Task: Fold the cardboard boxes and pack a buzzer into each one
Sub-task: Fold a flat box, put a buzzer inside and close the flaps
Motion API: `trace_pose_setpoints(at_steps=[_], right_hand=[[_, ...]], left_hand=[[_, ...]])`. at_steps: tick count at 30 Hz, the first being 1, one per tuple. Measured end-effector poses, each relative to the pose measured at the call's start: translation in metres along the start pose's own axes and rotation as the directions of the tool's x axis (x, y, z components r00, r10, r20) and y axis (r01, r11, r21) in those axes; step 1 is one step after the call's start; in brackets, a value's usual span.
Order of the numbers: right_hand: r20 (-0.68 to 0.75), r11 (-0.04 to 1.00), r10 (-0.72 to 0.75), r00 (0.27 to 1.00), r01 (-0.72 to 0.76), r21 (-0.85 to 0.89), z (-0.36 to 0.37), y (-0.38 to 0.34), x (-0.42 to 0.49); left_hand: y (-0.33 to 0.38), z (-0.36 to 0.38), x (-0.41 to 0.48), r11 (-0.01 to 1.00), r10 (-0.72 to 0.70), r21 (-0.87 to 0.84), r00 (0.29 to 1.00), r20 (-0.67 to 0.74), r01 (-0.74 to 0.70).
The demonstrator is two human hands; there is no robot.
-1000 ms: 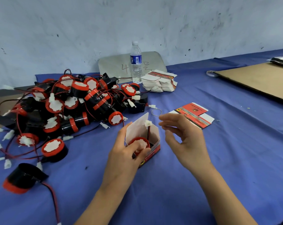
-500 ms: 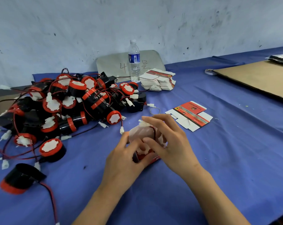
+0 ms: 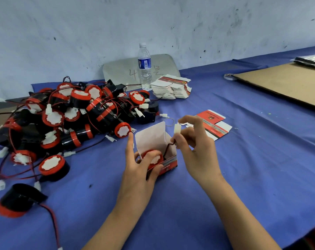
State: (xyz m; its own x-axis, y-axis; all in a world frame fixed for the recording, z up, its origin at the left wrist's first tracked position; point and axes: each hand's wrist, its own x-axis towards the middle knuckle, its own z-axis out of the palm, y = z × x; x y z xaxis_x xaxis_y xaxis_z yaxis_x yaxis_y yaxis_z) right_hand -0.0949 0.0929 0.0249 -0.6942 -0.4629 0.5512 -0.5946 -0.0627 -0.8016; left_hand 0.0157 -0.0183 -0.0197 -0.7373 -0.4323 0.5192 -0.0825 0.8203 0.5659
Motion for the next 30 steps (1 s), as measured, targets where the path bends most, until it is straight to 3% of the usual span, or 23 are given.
trace_pose_setpoints(at_steps=[5, 8, 13, 17, 20, 23, 26, 30], right_hand=[[0.214, 0.97, 0.216, 0.953, -0.233, 0.061, -0.002, -0.004, -0.001], [0.286, 0.962, 0.251, 0.925, -0.272, 0.035, 0.003, -0.005, -0.004], [0.13, 0.972, 0.156, 0.979, -0.129, -0.198, 0.014, -0.001, -0.007], [0.098, 0.934, 0.082, 0.992, -0.042, -0.355, 0.018, 0.005, -0.009], [0.112, 0.861, 0.083, 0.99, -0.015, -0.509, 0.018, 0.008, -0.007], [0.083, 0.69, 0.1, 0.992, -0.009, -0.724, 0.014, 0.009, -0.007], [0.107, 0.653, -0.003, 0.994, 0.083, -0.753, 0.009, 0.01, -0.007], [0.293, 0.657, 0.269, 0.918, 0.047, -0.752, 0.002, 0.022, -0.003]], left_hand=[[0.001, 0.002, 0.001, 0.999, -0.03, -0.015, 1.0, 0.007, 0.03], [-0.001, 0.004, 0.002, 0.999, -0.042, -0.018, 0.999, 0.027, 0.043], [0.001, 0.005, 0.001, 1.0, -0.016, -0.022, 0.999, 0.036, 0.017], [0.003, 0.006, 0.0, 0.999, 0.034, -0.018, 0.999, 0.011, -0.033], [0.006, 0.009, -0.002, 0.998, 0.058, 0.01, 0.998, 0.007, -0.058], [0.013, 0.01, -0.005, 0.999, 0.045, -0.003, 0.998, 0.034, -0.045], [0.015, 0.009, -0.005, 0.999, 0.03, -0.02, 0.999, 0.04, -0.03], [0.013, 0.007, -0.005, 0.998, 0.022, -0.067, 0.999, 0.038, -0.02]])
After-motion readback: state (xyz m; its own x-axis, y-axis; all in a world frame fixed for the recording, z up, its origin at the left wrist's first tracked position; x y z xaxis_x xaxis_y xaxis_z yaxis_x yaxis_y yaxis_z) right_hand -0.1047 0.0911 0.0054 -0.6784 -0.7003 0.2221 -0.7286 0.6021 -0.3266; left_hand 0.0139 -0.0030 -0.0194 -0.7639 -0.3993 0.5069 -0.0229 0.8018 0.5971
